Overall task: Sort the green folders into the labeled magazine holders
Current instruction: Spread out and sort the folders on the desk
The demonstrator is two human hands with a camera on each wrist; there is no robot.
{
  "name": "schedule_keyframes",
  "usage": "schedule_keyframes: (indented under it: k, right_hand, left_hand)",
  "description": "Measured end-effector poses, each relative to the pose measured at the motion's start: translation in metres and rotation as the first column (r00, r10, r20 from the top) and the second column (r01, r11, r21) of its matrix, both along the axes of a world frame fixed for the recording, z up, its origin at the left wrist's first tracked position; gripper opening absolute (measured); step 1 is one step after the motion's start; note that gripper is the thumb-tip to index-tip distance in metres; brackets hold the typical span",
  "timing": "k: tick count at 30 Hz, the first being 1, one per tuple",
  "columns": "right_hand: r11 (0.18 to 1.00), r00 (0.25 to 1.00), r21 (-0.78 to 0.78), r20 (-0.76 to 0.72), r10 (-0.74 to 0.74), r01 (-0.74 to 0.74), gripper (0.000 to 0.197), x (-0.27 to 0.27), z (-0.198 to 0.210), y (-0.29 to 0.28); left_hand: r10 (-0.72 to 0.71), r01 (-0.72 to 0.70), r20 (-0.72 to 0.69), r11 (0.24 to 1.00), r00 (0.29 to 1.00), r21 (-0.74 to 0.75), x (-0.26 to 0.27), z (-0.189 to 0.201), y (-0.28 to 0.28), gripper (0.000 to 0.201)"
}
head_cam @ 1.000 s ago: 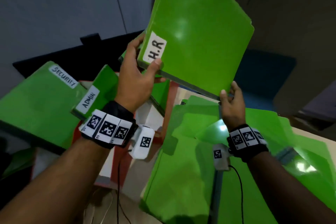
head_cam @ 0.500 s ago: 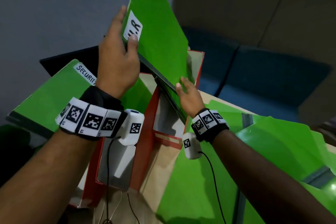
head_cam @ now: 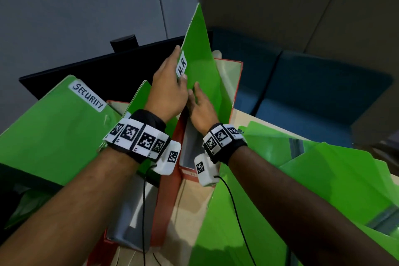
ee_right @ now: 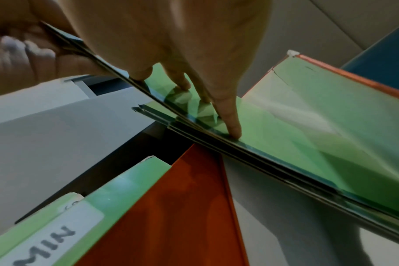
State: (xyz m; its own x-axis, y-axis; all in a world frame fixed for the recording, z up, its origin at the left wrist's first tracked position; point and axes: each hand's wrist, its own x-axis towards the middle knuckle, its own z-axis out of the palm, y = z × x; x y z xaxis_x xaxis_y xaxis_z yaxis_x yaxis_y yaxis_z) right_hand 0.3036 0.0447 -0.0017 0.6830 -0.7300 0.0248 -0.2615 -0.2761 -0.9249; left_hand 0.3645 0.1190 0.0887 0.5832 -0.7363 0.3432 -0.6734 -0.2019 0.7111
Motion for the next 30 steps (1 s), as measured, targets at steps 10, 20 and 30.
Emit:
schedule_keyframes:
  k: [10, 20, 30]
  right_hand:
    - [0.998, 0.977, 0.054, -0.210, -0.029, 0.041, 0.066, 0.016, -0.066, -0.019]
    - [0.991, 0.955, 0.096, -0.290, -0.060, 0.092, 0.067, 0.015, -0.094, -0.037]
    - [0.996, 0.946, -0.025, -0.317, 0.070, -0.082, 0.053, -0.015, -0.056, -0.050]
  left_hand:
    - [0.025, -0.090, 0.229, 0.957, 0.973, 0.277, 0.026, -0.036, -0.010, 0.054]
    - [-0.139, 0.034, 0.181, 0.874, 0.974, 0.485, 0.009, -0.050, -0.024, 0.048]
    - [-0.148, -0.024, 0.238, 0.804, 0.960, 0.595, -0.011, -0.046, -0.028, 0.035]
